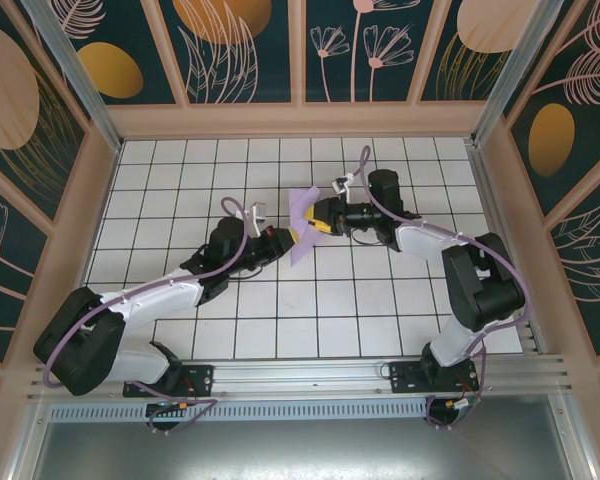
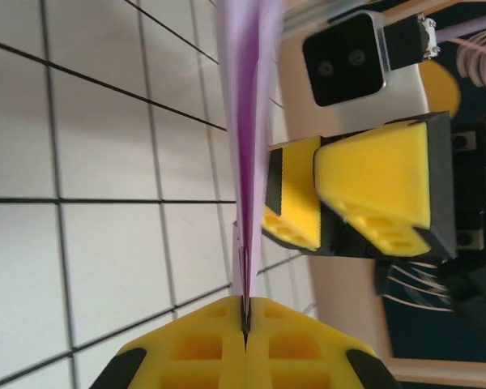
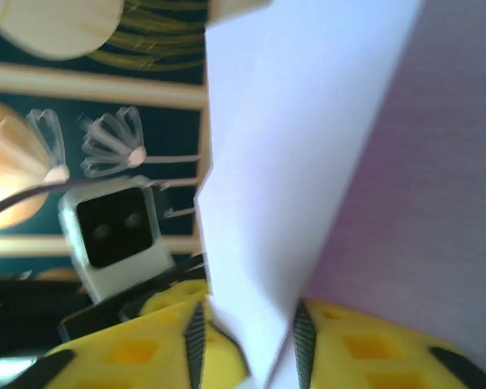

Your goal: Fold a paper plane with a square sheet of paper (pick it up from the middle)

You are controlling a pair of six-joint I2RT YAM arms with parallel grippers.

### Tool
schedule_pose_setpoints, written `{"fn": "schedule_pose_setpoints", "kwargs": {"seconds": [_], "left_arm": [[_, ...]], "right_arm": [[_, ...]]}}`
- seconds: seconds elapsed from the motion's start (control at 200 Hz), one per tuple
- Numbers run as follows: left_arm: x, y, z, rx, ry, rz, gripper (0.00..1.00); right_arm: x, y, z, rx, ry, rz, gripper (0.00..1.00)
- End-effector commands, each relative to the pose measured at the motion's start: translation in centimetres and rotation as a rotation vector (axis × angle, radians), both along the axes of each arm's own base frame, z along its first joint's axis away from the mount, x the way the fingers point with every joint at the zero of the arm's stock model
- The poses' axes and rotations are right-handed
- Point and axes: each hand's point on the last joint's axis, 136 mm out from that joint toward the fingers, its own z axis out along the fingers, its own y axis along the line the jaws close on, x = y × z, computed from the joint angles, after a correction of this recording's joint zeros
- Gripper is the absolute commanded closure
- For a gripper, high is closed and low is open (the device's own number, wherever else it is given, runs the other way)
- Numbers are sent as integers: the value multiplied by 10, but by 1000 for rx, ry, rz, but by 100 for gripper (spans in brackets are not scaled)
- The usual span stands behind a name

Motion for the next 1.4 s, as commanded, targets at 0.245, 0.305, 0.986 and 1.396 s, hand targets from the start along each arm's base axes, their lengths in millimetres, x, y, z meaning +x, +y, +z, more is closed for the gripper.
{"fn": "schedule_pose_setpoints", "kwargs": {"seconds": [0.245, 0.305, 0.986, 1.396], "left_arm": [[23, 134, -21, 898, 23, 360, 100], [23, 152, -18, 1023, 45, 402, 100], [61, 54, -111, 991, 130, 128, 52], [76, 65, -50, 717, 22, 211, 12]], "right_arm": [[41, -76, -34, -507, -177, -374, 38], [43, -82, -38, -535, -173, -413, 38], [35, -114, -74, -675, -84, -601, 37], [19, -36, -69, -541, -128, -415, 41]]}}
